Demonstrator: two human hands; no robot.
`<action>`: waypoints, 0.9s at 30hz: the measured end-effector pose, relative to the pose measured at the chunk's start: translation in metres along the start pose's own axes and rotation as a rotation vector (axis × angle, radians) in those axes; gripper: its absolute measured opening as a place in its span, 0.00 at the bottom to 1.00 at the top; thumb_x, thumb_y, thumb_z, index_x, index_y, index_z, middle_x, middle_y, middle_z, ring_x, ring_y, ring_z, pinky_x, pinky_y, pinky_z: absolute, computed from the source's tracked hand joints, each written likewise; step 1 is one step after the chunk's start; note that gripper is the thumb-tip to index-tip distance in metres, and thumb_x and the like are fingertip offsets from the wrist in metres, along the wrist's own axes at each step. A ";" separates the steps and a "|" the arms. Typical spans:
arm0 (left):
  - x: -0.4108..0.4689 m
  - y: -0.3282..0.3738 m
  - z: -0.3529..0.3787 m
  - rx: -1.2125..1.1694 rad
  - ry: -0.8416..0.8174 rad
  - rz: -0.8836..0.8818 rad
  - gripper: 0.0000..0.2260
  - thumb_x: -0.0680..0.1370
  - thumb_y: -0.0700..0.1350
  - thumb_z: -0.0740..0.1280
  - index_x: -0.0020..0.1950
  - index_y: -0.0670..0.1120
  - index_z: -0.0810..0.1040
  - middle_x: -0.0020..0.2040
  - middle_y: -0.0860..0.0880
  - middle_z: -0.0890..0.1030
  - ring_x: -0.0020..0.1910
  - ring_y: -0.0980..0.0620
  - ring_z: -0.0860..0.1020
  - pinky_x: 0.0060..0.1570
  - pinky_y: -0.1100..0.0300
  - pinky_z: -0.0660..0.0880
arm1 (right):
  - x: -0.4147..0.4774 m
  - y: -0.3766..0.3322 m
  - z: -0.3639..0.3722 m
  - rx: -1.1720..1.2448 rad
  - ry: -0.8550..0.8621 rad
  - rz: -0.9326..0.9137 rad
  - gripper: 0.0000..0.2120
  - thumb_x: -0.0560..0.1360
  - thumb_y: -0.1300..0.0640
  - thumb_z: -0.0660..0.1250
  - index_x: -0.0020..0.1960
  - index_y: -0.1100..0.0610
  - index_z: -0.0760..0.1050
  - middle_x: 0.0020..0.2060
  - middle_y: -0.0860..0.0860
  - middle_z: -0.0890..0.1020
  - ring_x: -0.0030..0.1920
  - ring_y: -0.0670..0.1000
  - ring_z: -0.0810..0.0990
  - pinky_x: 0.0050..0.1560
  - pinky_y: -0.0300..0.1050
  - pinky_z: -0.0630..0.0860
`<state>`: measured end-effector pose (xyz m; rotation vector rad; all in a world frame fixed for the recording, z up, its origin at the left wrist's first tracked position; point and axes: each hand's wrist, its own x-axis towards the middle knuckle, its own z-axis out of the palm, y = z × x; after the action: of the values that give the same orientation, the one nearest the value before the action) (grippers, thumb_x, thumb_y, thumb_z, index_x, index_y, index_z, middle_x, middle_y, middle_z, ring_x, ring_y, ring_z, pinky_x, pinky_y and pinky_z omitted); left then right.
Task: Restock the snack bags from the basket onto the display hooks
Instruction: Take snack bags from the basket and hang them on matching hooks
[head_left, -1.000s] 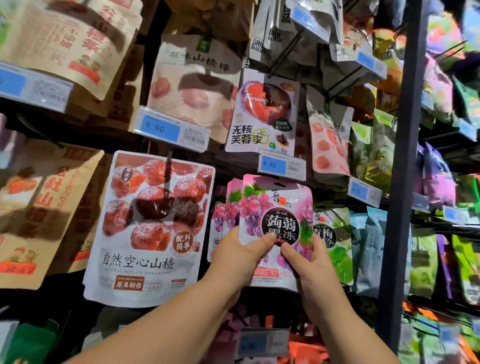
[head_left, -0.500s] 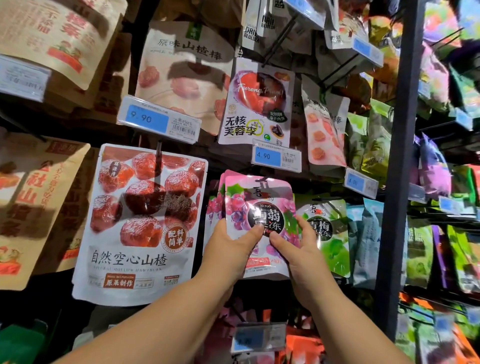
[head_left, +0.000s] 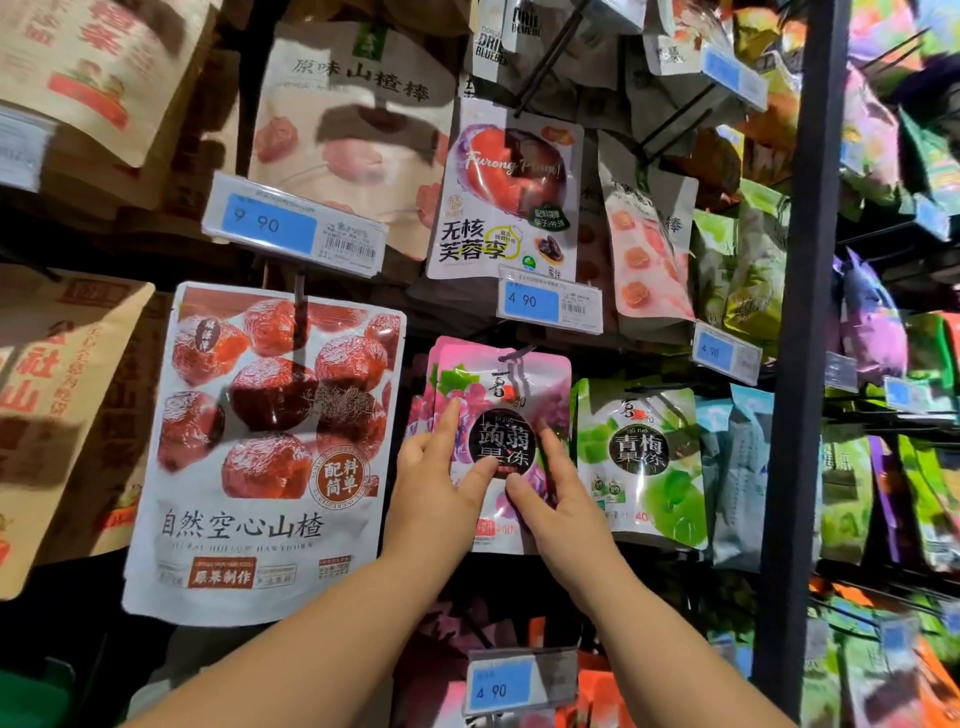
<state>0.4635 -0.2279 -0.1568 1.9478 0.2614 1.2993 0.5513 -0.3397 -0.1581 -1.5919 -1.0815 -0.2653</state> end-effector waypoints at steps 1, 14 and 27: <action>0.003 -0.002 0.001 0.005 -0.002 -0.012 0.31 0.80 0.52 0.65 0.79 0.62 0.52 0.65 0.50 0.65 0.51 0.57 0.70 0.52 0.65 0.64 | 0.002 0.000 0.000 -0.017 -0.014 0.008 0.31 0.80 0.49 0.65 0.76 0.36 0.53 0.70 0.34 0.63 0.72 0.38 0.63 0.69 0.38 0.62; 0.016 -0.018 0.014 0.018 0.062 -0.092 0.32 0.81 0.48 0.65 0.78 0.64 0.50 0.66 0.49 0.63 0.53 0.51 0.74 0.55 0.61 0.67 | 0.015 0.011 0.010 -0.168 -0.134 0.101 0.34 0.82 0.51 0.60 0.77 0.33 0.42 0.67 0.43 0.73 0.66 0.48 0.74 0.68 0.50 0.72; -0.033 0.002 0.019 0.288 0.069 0.005 0.26 0.81 0.48 0.64 0.78 0.52 0.61 0.80 0.49 0.42 0.78 0.48 0.43 0.74 0.43 0.54 | -0.018 0.016 -0.017 -0.135 -0.145 0.057 0.30 0.83 0.49 0.60 0.78 0.34 0.49 0.71 0.46 0.69 0.68 0.51 0.73 0.68 0.56 0.72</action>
<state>0.4644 -0.2569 -0.1818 2.1441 0.5016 1.3959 0.5599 -0.3620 -0.1753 -1.7826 -1.1467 -0.1900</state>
